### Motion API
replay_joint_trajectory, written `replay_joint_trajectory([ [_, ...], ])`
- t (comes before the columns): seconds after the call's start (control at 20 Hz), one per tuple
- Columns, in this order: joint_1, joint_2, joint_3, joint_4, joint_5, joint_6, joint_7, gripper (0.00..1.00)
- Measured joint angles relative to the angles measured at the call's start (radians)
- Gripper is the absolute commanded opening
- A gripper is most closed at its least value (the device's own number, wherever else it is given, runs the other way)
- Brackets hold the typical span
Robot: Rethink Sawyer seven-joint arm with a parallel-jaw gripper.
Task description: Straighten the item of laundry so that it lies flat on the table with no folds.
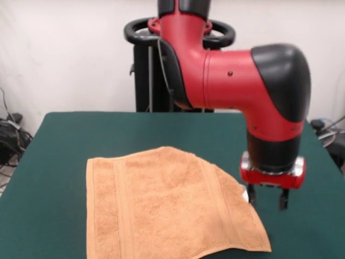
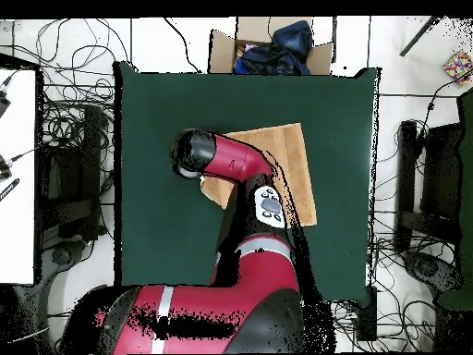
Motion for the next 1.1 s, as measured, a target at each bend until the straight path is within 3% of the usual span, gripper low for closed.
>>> replay_joint_trajectory([
  [0.35, 0.010, -0.139, -0.005, 0.023, -0.003, 0.133, 0.000, 1.00],
  [0.6, 0.028, -0.209, -0.034, 0.023, -0.024, 0.142, 0.000, 1.00],
  [0.85, 0.025, -0.249, -0.081, 0.024, -0.123, 0.067, 0.000, 1.00],
  [1.1, -0.010, -0.225, -0.127, 0.057, -0.270, -0.146, 0.000, 1.00],
])
